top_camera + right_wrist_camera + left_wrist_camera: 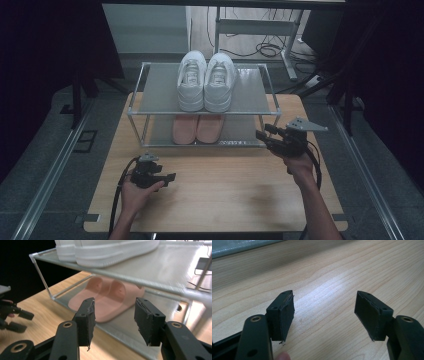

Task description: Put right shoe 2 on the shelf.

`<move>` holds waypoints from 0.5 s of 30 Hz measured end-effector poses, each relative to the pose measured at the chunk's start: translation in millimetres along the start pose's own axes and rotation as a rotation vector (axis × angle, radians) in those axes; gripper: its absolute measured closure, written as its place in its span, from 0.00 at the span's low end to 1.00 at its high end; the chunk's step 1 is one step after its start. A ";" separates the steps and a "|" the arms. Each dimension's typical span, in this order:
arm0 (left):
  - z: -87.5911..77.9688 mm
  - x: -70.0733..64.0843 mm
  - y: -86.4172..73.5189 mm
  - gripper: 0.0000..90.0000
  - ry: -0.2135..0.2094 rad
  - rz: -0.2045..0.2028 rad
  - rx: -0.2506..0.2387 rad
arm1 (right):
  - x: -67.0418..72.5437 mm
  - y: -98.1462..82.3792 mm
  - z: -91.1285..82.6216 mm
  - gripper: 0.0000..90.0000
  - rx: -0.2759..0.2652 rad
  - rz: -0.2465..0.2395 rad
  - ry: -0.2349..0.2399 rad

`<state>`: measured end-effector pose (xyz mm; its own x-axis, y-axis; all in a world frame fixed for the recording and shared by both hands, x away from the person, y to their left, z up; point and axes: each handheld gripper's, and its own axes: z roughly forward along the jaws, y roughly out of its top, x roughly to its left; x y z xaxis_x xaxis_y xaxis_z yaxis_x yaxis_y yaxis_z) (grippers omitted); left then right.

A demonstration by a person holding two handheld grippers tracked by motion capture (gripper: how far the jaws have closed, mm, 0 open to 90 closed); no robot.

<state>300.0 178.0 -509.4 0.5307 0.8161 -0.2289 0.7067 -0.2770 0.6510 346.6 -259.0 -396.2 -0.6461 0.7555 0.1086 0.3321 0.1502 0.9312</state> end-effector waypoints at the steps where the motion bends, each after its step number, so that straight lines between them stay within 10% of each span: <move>1: 0.1 -0.4 0.0 0.36 0.000 -0.001 0.000 | -2.5 -6.5 -4.5 0.56 0.000 0.002 -0.003; 15: 1.7 -2.5 0.5 0.36 -0.002 0.007 0.007 | -18.7 -72.5 -27.8 0.56 0.009 0.068 -0.029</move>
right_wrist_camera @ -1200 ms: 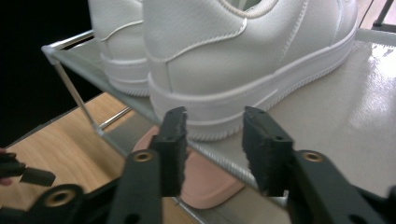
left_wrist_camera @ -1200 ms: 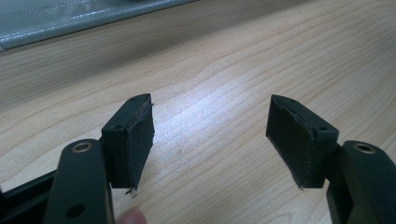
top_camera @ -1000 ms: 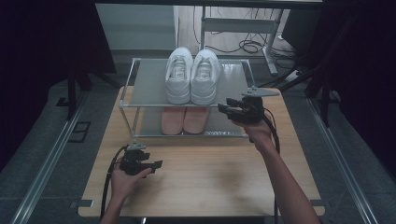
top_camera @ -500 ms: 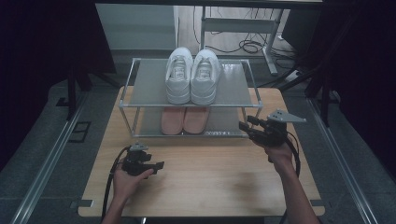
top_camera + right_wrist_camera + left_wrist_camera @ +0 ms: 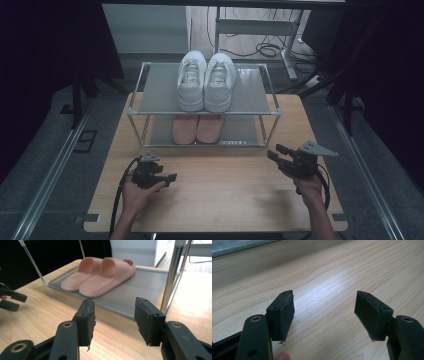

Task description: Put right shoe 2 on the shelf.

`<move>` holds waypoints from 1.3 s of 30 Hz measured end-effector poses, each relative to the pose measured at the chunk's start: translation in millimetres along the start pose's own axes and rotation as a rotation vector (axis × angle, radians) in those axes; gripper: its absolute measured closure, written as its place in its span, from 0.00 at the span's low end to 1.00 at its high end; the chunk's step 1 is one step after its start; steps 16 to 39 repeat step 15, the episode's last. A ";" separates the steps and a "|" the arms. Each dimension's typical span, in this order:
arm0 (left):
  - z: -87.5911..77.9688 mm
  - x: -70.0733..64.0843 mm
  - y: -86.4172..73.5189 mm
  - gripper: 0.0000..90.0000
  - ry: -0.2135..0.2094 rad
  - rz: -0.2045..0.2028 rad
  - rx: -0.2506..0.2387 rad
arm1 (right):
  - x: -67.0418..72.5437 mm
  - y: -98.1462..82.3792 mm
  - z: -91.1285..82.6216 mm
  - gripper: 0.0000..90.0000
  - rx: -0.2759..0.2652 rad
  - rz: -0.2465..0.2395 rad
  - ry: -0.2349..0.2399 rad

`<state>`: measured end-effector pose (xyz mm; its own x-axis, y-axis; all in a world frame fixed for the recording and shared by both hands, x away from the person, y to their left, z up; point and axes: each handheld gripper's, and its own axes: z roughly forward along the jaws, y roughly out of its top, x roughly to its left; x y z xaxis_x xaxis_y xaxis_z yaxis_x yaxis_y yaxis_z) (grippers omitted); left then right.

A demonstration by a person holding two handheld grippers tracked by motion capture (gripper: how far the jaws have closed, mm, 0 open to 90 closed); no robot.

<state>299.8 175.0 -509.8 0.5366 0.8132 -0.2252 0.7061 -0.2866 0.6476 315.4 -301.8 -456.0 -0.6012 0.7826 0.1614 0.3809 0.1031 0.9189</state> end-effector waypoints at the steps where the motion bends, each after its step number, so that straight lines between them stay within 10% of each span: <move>1: 0.0 0.0 -0.1 0.36 0.000 0.000 0.000 | -0.7 -2.3 0.2 0.56 0.000 0.002 -0.002; 39: -1.6 2.1 -0.4 0.36 0.005 -0.006 -0.003 | -2.1 -11.3 -0.3 0.56 -0.013 0.017 -0.009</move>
